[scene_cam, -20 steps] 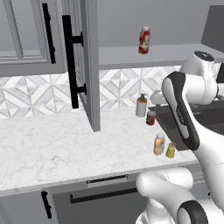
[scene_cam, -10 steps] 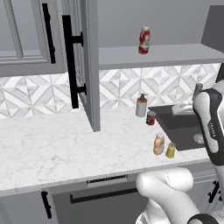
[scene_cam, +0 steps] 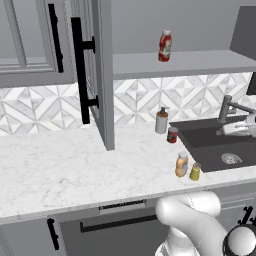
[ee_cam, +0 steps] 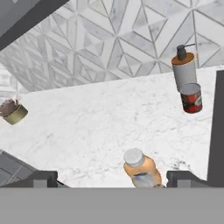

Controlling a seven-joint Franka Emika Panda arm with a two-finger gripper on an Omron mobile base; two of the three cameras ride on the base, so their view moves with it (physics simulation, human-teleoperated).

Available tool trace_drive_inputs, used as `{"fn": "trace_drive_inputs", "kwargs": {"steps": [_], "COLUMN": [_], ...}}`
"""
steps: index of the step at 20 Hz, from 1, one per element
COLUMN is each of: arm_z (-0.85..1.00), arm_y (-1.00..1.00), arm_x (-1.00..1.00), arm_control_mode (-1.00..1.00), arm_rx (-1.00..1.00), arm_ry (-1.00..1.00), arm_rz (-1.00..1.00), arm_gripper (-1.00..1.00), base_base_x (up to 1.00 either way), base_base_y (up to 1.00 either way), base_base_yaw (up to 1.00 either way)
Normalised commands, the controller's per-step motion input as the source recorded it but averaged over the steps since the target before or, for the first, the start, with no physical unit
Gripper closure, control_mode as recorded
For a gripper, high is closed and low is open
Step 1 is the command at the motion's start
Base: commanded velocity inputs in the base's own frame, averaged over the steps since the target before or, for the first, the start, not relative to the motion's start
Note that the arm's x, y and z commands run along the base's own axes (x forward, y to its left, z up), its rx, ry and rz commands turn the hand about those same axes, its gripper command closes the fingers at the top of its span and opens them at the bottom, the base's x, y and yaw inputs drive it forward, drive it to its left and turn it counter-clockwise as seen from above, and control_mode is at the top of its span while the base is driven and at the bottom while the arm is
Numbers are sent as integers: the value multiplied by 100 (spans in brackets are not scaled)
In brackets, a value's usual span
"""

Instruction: Put the shaker and condiment bottle from the counter next to their counterparts in the cabinet.

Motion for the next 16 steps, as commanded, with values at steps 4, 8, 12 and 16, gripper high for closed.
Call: {"fn": "trace_drive_inputs", "kwargs": {"steps": [4, 8, 12, 16], "arm_z": [-63, -77, -56, -14], "arm_y": [-50, 0, 0, 0], "arm_x": [-17, -6, -1, 6], "arm_control_mode": [-100, -100, -100, -100], "arm_rx": [1, -8, -5, 0], "arm_ry": [-18, -34, -28, -12], "arm_rz": [24, 24, 24, 20], "arm_gripper": [-100, -100, -100, -100], "base_base_x": [0, 0, 0, 0], "base_base_y": [0, 0, 0, 0], "base_base_yaw": [0, 0, 0, 0]}}
